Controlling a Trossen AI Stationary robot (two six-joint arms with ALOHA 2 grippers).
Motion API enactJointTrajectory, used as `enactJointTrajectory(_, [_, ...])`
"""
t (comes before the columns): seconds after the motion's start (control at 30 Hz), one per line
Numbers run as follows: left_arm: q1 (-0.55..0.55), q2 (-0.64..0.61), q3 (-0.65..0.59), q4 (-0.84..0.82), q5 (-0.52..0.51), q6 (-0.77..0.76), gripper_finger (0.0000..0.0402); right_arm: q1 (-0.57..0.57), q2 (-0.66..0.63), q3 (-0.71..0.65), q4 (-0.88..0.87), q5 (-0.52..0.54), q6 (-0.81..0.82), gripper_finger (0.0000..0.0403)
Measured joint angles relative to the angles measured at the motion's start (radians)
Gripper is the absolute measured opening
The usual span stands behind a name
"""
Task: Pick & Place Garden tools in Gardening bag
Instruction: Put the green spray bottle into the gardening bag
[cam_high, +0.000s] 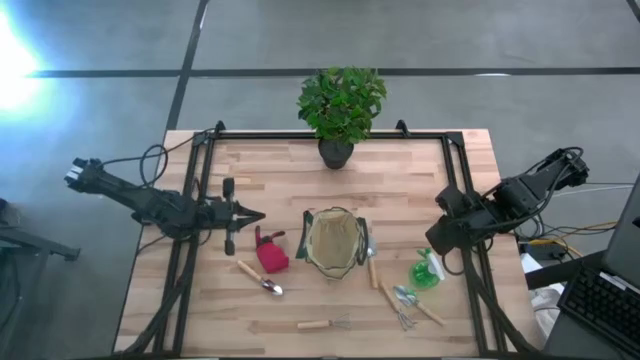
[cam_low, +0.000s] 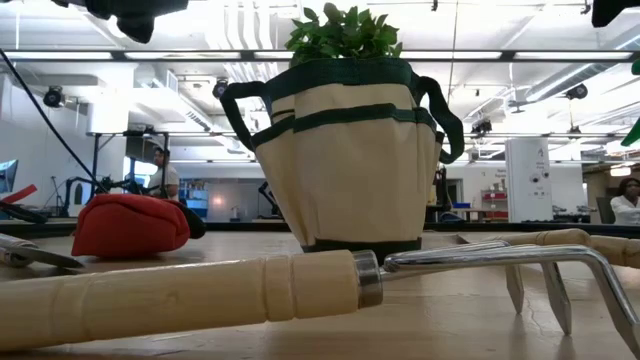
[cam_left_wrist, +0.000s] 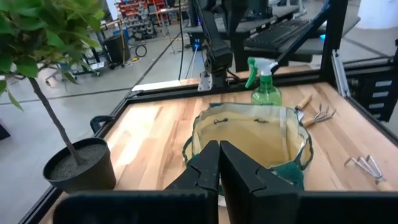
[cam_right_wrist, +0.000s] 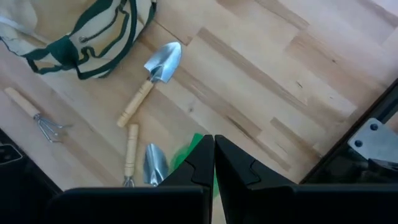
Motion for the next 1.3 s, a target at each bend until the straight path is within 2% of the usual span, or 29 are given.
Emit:
enactJointTrajectory(0.17, [0.000,0.043,0.000,0.000,0.000,-0.011,0.0014,0.000,0.015,0.000,0.004,-0.004,-0.018,0.0009])
enactJointTrajectory(0.33, [0.000,0.068,0.000,0.004,-0.038,-0.026,0.0014,0.000,0.046,0.000,0.005,-0.075,-0.019,0.0019])
enactJointTrajectory(0.47, [0.000,0.086,0.000,0.004,-0.094,-0.071,0.0014,0.000,0.084,0.000,0.006,-0.134,-0.023,0.0051])
enactJointTrajectory(0.73, [0.000,0.113,0.000,0.004,-0.106,-0.063,0.0014,0.000,0.127,0.000,0.008,-0.191,0.001,0.0139])
enactJointTrajectory(0.9, [0.000,0.112,0.000,0.004,-0.109,-0.059,0.0014,0.000,0.123,0.000,0.035,-0.208,0.004,0.0172])
enactJointTrajectory(1.1, [0.000,0.113,0.000,0.004,-0.109,-0.059,0.0014,0.000,0.142,0.000,0.041,-0.208,0.004,0.0182])
enactJointTrajectory(1.3, [0.000,0.113,0.000,0.004,-0.109,-0.059,0.0014,0.007,0.197,0.000,0.059,-0.237,-0.006,0.0174])
